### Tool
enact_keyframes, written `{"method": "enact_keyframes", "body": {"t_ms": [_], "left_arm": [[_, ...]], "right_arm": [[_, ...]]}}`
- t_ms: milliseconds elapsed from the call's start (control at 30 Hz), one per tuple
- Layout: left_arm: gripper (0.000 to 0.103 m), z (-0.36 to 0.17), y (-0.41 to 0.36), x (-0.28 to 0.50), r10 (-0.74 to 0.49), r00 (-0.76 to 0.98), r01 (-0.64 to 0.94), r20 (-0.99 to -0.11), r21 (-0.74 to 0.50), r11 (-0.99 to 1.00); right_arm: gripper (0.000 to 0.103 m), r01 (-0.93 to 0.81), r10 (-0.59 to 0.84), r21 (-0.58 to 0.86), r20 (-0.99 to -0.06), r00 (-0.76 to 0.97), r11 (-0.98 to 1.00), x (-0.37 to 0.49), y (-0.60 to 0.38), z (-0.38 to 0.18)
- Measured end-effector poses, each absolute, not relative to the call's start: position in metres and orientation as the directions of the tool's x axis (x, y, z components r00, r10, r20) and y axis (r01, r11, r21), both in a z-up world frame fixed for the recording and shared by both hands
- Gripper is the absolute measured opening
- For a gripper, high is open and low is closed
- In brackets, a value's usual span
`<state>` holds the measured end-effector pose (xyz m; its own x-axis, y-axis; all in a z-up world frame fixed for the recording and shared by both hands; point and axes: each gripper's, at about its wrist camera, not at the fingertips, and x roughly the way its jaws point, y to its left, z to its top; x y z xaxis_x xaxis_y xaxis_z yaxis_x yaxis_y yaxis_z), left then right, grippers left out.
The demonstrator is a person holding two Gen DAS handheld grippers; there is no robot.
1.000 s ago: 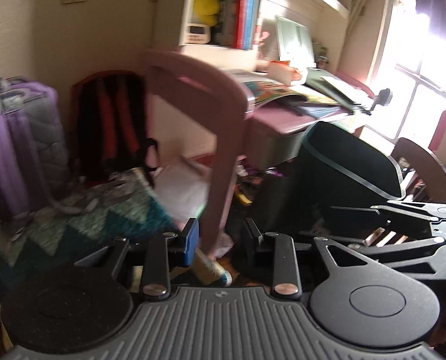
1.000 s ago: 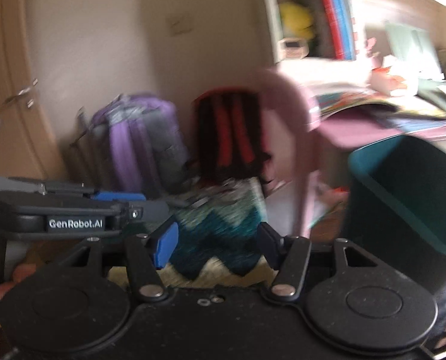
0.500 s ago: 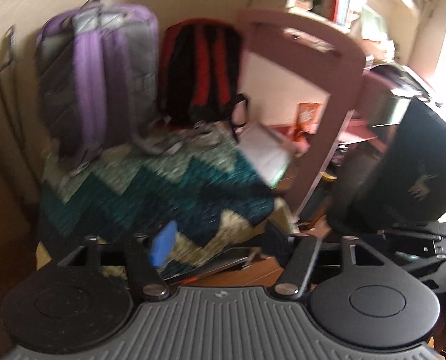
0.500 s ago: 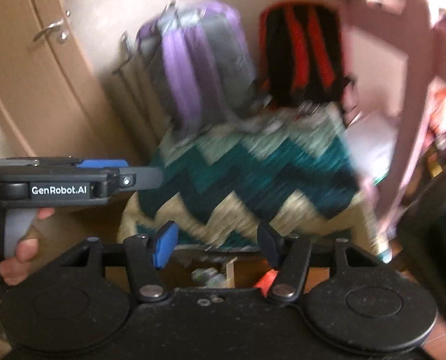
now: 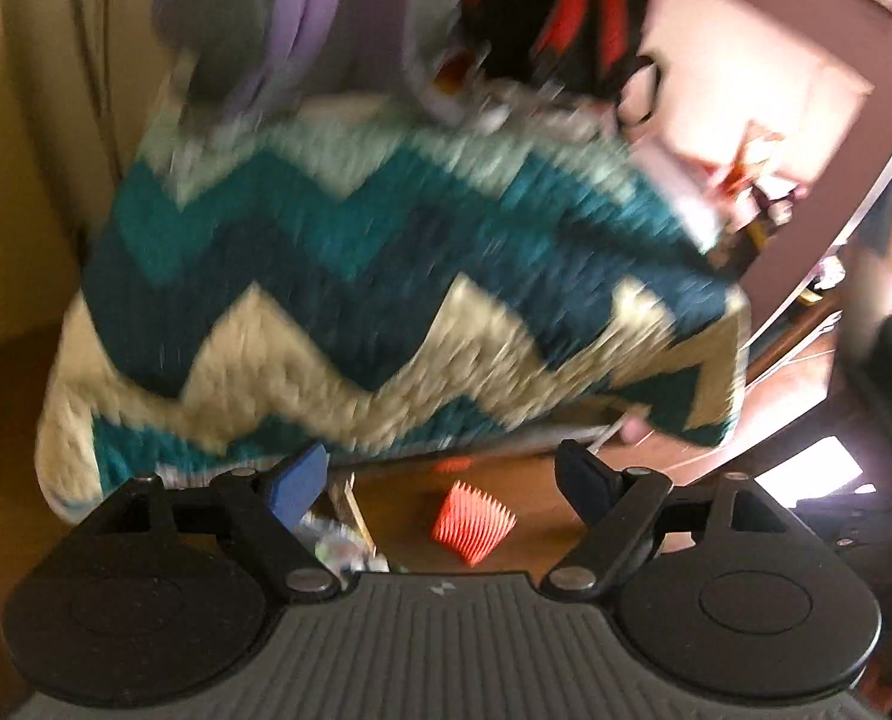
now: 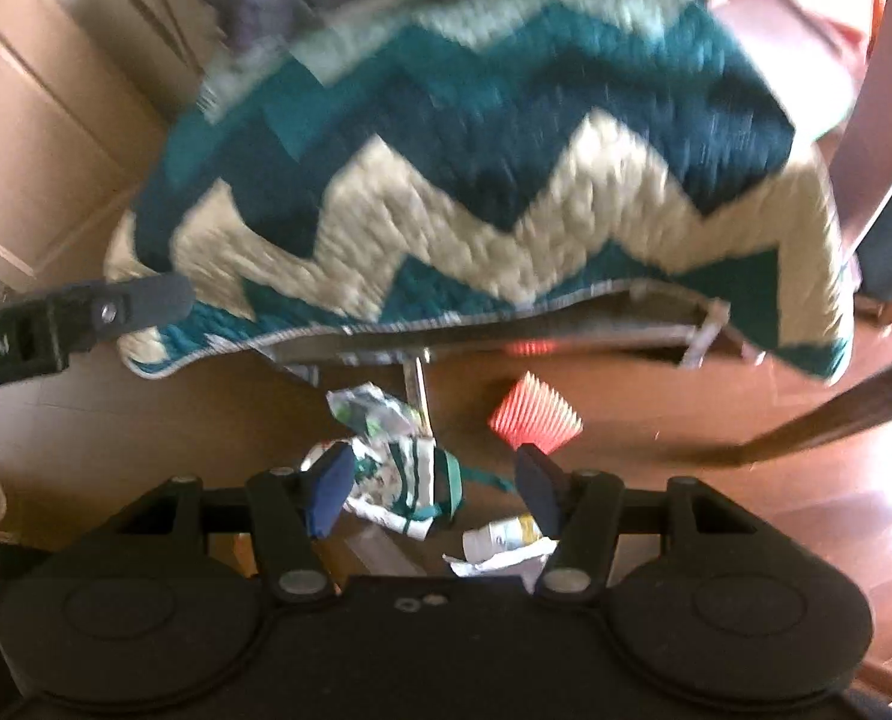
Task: Collect trash
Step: 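Close the right tool on the brown snack wrapper while the left grips a clear plastic tray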
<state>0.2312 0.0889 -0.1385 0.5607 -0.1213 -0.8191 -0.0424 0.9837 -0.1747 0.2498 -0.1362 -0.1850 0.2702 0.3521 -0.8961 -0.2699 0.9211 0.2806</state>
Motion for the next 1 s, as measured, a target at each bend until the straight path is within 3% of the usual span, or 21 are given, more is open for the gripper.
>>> {"method": "enact_keyframes", "body": {"t_ms": [367, 500, 667, 1000], "left_arm": [[0.084, -0.305, 0.102, 0.245, -0.100, 0.276, -0.351, -0.956, -0.197, 0.916], [0.083, -0.357, 0.104, 0.248, -0.047, 0.145, -0.389, -0.988, -0.101, 0.916], [0.083, -0.416, 0.102, 0.251, -0.029, 0.002, -0.399, -1.000, -0.027, 0.916], [0.083, -0.517, 0.094, 0.238, -0.153, -0.233, -0.457, -0.960, -0.031, 0.889]], "right_arm": [[0.059, -0.157, 0.273, 0.263, -0.961, 0.048, 0.952, 0.276, -0.140, -0.329], [0.059, -0.213, 0.207, 0.215, -0.977, -0.056, 0.953, 0.270, -0.140, -0.375], [0.059, -0.303, 0.132, 0.170, -0.981, -0.143, 0.938, 0.261, -0.135, -0.420], [0.059, -0.360, 0.080, 0.167, -0.966, -0.244, 0.918, 0.253, -0.131, -0.503]]}}
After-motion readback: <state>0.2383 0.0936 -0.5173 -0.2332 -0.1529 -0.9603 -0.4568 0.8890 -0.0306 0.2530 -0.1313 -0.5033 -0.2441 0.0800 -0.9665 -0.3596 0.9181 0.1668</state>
